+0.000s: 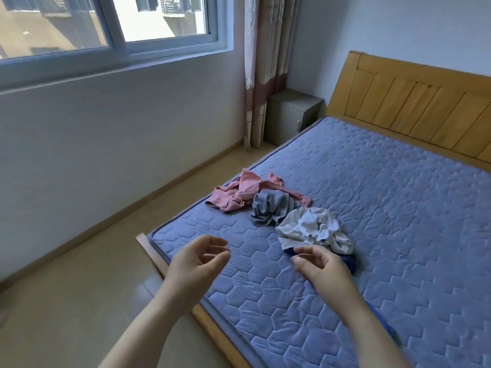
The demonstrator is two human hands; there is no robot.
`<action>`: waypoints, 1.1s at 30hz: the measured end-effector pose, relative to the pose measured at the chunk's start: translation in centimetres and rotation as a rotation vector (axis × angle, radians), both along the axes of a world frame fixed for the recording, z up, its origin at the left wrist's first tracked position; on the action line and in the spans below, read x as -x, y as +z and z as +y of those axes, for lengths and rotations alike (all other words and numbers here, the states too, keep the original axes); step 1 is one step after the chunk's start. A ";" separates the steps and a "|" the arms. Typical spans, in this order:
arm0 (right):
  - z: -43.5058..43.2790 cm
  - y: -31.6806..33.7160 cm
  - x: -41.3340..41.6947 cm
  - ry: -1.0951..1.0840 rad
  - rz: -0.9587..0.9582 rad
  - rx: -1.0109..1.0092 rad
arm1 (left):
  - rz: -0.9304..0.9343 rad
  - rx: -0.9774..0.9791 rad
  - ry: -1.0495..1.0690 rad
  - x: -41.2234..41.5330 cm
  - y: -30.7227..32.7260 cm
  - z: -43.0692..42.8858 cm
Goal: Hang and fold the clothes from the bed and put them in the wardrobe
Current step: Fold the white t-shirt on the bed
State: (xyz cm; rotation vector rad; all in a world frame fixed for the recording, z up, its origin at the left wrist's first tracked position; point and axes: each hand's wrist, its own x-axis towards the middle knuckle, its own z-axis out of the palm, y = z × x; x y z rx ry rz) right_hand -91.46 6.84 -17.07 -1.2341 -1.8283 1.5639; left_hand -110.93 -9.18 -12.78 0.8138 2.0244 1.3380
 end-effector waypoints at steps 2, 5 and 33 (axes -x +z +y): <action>1.5 -0.1 0.7 -0.030 -0.003 0.015 | -0.010 0.017 -0.033 1.2 -0.2 2.2; 3.6 -0.4 1.3 -0.086 -0.005 0.036 | -0.008 0.058 -0.104 2.9 -1.0 5.7; 11.1 -10.1 16.7 -0.627 -0.340 0.224 | 0.073 0.342 -0.717 22.3 -8.8 29.2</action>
